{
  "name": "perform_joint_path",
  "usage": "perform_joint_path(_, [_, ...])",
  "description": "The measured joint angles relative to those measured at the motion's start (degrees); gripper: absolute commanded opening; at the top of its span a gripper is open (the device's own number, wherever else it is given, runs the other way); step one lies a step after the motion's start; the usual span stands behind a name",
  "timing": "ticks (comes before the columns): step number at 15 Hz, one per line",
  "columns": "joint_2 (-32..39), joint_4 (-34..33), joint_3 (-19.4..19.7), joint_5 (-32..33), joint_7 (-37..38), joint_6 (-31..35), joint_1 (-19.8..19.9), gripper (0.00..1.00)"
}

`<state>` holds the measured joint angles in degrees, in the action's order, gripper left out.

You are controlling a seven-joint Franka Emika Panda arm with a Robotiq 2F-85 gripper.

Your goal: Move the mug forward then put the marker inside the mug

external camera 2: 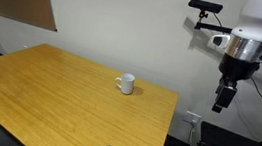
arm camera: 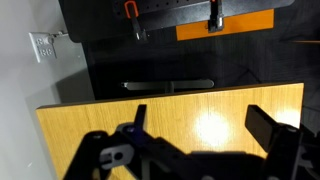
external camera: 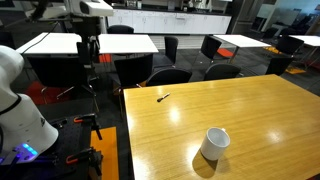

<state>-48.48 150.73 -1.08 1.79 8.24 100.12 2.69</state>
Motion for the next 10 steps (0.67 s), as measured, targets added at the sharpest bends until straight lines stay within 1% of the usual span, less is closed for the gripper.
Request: perform_joint_path(10, [0.5, -0.1, -0.2, 1.0, 0.4, 0.7, 0.5, 1.00])
